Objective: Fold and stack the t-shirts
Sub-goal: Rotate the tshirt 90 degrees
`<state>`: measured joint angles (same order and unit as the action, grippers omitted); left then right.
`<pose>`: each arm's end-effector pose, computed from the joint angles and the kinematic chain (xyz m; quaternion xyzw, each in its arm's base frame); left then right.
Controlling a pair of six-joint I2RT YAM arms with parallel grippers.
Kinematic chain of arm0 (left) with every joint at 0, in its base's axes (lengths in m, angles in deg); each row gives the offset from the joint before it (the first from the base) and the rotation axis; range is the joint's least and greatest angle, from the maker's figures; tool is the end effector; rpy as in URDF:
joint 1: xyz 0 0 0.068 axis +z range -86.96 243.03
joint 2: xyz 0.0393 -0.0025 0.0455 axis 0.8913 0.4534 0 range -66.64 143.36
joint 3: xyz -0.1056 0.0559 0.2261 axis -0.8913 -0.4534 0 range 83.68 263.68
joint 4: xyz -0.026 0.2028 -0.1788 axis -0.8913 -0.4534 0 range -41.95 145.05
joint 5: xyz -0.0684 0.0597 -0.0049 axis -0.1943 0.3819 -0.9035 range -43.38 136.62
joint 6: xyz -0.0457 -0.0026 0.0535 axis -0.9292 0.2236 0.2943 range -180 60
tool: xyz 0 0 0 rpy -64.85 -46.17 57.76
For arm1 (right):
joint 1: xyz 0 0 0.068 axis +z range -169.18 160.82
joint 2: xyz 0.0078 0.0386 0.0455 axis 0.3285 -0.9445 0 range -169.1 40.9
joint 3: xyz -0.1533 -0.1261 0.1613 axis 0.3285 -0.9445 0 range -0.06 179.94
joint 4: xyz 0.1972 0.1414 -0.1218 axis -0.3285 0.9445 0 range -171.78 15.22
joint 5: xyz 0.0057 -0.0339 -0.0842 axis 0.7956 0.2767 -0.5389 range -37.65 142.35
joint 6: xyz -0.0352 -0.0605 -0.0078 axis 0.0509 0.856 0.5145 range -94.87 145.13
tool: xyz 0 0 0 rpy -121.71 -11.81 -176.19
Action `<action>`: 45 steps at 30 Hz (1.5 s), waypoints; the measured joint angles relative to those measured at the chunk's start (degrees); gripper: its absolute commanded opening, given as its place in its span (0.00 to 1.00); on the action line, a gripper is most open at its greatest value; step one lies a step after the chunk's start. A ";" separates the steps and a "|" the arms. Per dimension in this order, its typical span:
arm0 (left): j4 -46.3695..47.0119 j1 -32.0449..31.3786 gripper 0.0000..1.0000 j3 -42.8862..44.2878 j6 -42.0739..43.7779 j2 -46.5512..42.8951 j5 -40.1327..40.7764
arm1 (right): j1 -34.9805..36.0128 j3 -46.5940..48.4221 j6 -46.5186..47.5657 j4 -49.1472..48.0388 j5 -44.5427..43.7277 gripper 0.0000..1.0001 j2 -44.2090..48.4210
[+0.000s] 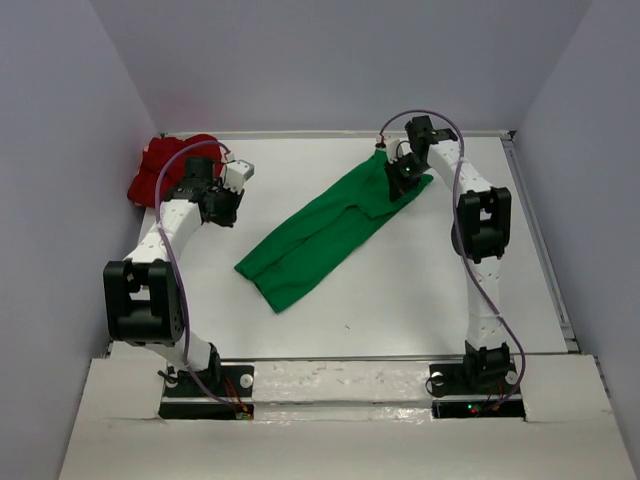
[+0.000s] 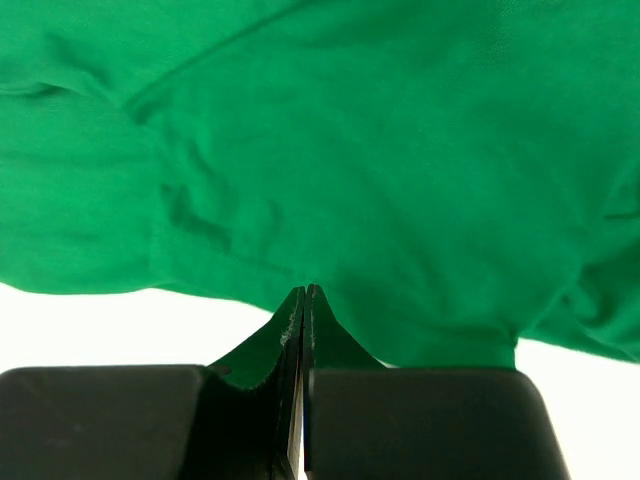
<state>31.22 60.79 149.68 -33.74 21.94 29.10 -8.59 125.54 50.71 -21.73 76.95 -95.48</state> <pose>0.3611 -0.0316 0.2236 0.2808 0.8755 -0.0620 0.3883 0.4894 0.1159 0.1752 -0.3328 0.9048 0.1870 0.1888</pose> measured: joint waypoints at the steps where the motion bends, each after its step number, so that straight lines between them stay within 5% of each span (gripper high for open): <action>1: 0.22 0.02 0.00 0.00 -0.09 0.07 0.02 | 0.00 0.00 0.11 -0.02 -0.22 0.00 -0.55; 18: 1.77 6.86 0.00 -3.80 -0.22 -3.54 2.12 | 4.13 13.07 1.16 1.92 -12.98 0.00 -11.02; 27: 1.14 7.69 0.00 -8.39 -0.22 -12.59 4.96 | 6.54 20.09 2.71 -7.26 -24.68 0.00 -15.74; 41: 0.72 8.37 0.00 -8.52 -1.25 -12.22 6.58 | 7.50 19.74 7.28 -26.08 -34.36 0.00 -19.04; 45: 0.33 8.37 0.00 -8.50 -1.31 -11.91 6.05 | 7.50 9.66 6.91 -29.99 -33.09 0.00 -13.73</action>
<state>31.55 69.17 141.18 -35.05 10.03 35.15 -1.09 135.20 57.62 -51.71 43.86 -109.21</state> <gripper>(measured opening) 0.014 0.010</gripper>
